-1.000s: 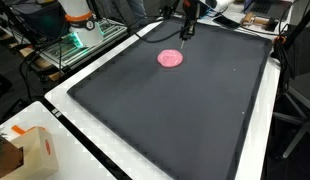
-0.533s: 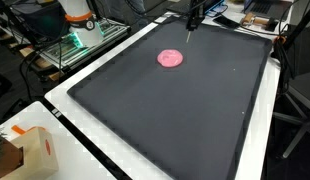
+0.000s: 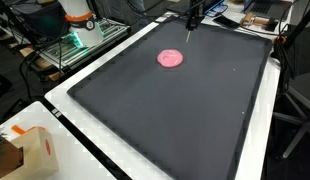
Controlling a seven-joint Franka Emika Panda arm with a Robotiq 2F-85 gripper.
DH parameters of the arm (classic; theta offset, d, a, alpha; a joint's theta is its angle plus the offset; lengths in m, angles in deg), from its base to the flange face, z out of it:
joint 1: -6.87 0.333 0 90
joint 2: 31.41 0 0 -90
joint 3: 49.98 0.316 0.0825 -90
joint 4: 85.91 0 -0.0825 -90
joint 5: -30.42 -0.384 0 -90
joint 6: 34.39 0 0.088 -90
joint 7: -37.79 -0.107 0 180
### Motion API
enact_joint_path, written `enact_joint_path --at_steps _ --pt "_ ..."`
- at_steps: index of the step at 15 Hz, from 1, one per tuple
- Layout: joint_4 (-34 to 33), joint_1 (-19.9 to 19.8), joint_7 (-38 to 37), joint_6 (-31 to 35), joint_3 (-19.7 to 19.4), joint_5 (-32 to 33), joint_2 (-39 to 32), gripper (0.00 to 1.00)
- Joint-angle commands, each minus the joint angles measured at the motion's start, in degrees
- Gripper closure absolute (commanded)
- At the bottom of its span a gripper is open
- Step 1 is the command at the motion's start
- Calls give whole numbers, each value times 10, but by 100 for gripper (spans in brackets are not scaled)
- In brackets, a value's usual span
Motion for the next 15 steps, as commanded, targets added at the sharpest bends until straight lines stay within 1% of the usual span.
enact_joint_path --at_steps 1,3,5,8,15 --pt "-1 -5 -2 -1 5 2 0 97" --pt "-15 14 -46 -31 3 39 -8 97" --pt "-17 38 -105 -37 1 92 -13 97" --pt "-20 70 -180 -52 6 156 -23 97" --pt "-35 139 -340 -74 12 258 -47 97"
